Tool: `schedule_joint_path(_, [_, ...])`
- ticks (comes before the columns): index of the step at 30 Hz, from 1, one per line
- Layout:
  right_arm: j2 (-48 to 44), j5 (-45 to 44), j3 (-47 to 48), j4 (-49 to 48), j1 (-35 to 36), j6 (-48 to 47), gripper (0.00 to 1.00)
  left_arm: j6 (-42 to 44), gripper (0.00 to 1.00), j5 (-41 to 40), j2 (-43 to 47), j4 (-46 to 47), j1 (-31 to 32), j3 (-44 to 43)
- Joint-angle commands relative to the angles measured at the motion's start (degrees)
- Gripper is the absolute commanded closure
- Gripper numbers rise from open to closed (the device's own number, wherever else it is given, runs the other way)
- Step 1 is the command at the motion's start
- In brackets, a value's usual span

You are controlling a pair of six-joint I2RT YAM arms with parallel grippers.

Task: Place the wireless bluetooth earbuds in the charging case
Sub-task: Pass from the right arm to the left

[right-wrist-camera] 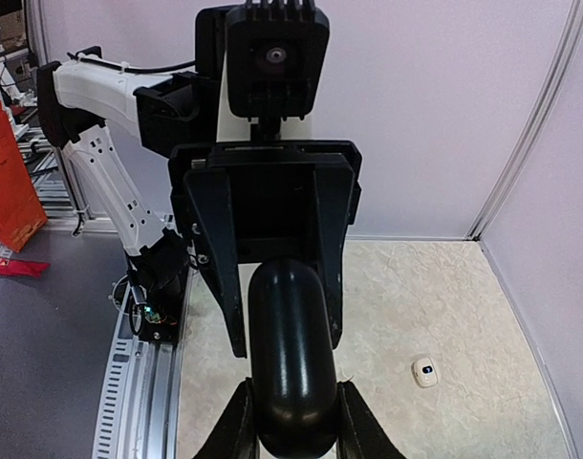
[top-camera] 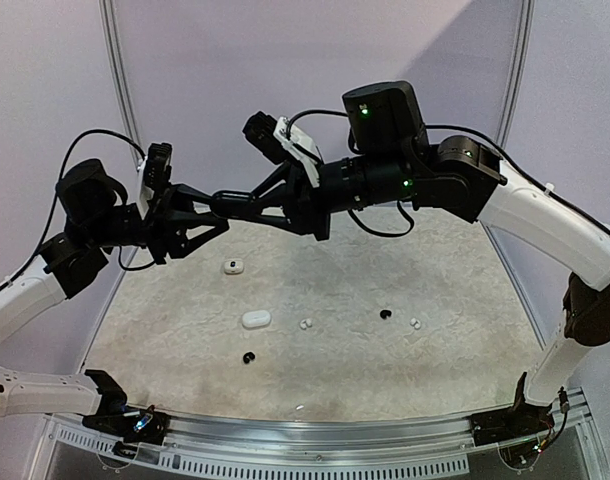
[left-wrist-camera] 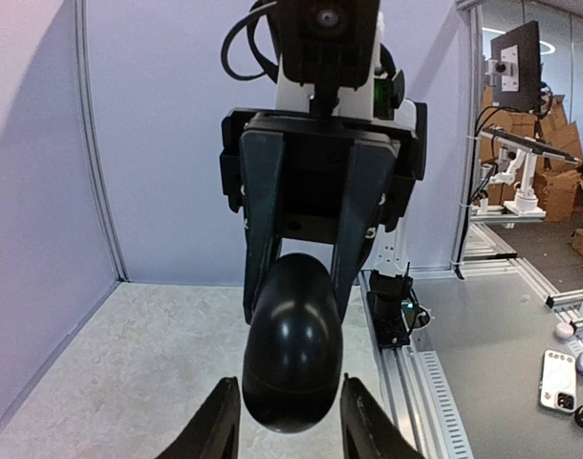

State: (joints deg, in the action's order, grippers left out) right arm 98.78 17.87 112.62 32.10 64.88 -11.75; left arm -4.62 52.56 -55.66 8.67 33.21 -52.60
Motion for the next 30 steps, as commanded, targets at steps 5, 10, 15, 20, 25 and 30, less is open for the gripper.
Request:
schedule_joint_path(5, [2.1,0.0,1.5,0.8,0.4,-1.8,1.00,0.0,0.62,0.9,-1.0,0.7,0.7,-1.4])
schedule_joint_path(10, [2.3,0.0,1.9,1.0,0.3,-2.5,1.00,0.0,0.79,1.0,-1.2,0.6,0.8,-1.5])
schedule_joint_path(15, [2.3,0.4,1.8,0.3,0.2,-2.5,1.00,-0.4,0.78,0.6,-1.0,0.0,0.7,-1.3])
schedule_joint_path(20, [1.2,1.5,0.9,-1.9,-0.7,-1.6,1.00,-0.7,0.56,0.2,-0.9,-0.4,0.5,-1.0])
schedule_joint_path(25, [0.7,1.8,0.3,-2.0,-0.9,-1.4,1.00,-0.4,0.63,0.2,-0.8,-0.4,0.4,-0.7])
schedule_joint_path(30, [1.0,1.9,0.3,-2.3,-0.9,-1.1,1.00,-0.1,0.69,0.3,-0.7,-0.5,0.3,-0.7])
